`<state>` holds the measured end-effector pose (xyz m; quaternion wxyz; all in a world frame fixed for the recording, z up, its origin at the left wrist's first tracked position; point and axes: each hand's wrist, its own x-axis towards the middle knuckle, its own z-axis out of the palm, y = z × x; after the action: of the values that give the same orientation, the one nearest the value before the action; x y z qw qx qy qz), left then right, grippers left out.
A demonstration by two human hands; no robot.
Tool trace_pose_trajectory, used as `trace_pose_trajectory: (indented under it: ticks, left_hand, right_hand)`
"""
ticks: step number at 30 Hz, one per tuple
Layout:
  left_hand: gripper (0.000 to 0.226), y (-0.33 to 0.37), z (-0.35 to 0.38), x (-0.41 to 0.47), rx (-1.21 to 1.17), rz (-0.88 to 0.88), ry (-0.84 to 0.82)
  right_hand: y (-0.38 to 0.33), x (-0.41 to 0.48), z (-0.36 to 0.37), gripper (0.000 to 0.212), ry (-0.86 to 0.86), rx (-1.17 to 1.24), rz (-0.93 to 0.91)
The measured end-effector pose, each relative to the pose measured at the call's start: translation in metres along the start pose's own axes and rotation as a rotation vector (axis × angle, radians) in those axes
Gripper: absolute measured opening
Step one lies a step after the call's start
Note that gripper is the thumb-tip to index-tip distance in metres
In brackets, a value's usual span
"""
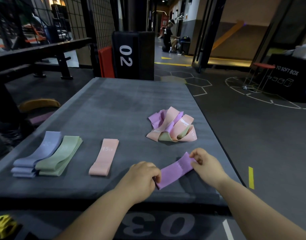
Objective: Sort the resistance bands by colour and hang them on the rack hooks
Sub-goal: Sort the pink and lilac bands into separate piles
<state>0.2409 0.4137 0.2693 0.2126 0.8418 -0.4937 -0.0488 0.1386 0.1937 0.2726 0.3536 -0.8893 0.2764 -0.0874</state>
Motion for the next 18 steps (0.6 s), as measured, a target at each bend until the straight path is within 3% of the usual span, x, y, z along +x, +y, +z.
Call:
trace_pose_trajectory:
  ticks: [6, 11, 15, 18]
  left_hand:
    - [0.015, 0.007, 0.003, 0.000, 0.031, -0.038, 0.009]
    - [0.025, 0.012, 0.012, -0.001, 0.092, -0.116, 0.002]
    - [0.043, 0.012, 0.016, -0.001, 0.109, -0.097, -0.013]
    - [0.048, 0.012, 0.018, -0.002, 0.170, -0.051, -0.121]
  right_hand:
    - [0.004, 0.000, 0.003, 0.039, -0.002, -0.257, -0.113]
    - [0.006, -0.001, 0.006, 0.057, 0.008, -0.364, -0.183]
    - [0.007, 0.000, 0.007, 0.053, -0.045, -0.495, -0.218]
    - [0.010, 0.002, 0.008, 0.049, -0.112, -0.599, -0.245]
